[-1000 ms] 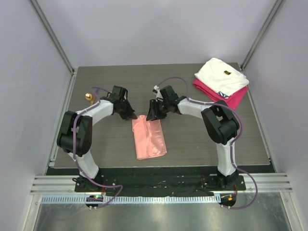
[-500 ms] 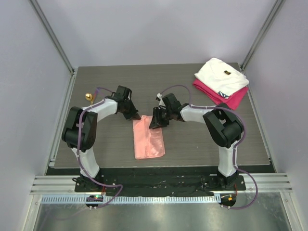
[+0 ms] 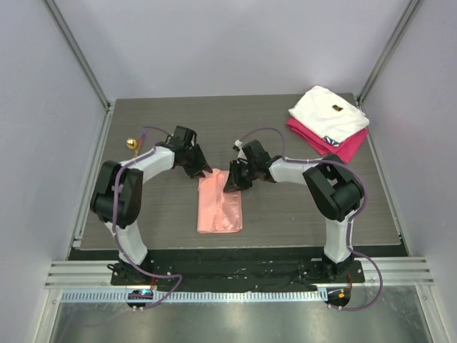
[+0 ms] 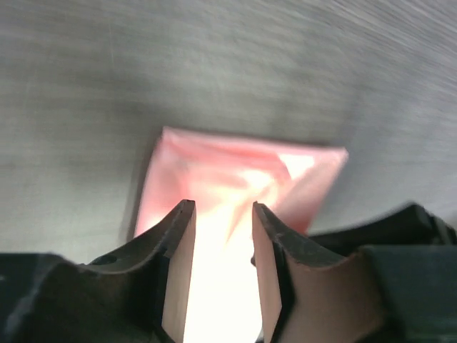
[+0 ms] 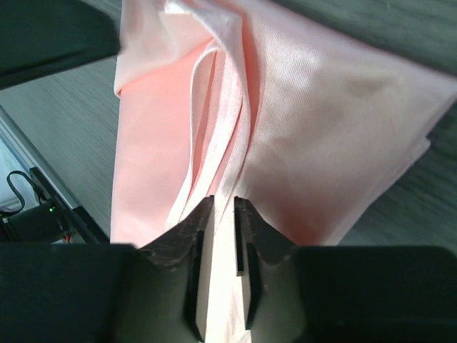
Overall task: Fold the napkin into a case and place the utensils inside
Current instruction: Smooth out the 2/3-rectangle-folded napkin at the center of the board.
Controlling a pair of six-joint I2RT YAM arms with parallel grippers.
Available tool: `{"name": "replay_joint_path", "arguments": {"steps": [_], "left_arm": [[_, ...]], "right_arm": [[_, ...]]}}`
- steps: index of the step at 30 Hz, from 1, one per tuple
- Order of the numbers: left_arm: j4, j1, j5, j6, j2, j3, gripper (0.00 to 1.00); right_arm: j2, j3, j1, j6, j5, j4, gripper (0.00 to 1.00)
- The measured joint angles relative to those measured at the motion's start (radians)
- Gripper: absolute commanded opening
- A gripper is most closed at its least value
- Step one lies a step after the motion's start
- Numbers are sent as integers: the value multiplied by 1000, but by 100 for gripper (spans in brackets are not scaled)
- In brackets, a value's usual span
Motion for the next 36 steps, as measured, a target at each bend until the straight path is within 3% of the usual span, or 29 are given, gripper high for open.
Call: {"name": "replay_joint_path", "arguments": {"steps": [7,14,22,28,36], "left_arm": [[-62,-56,-66,69,-311,-106,46],[-158,-329,-196,36,-517,-271,44],[-307,-584,-401,-29,-491,-272,43],[-367,-677,-507,-63,-378,-235,42],[-394,-733,-573,-80,-315,-204,32]], "right_arm": [[-173,-118,46,22,32,7,37],[-348,-278,93,84,21,103,36],[-455,-390,90,108,35,96,36],[-507,-445,89,131,40,100,36],[-509,-468,89,150,41,104,36]]}}
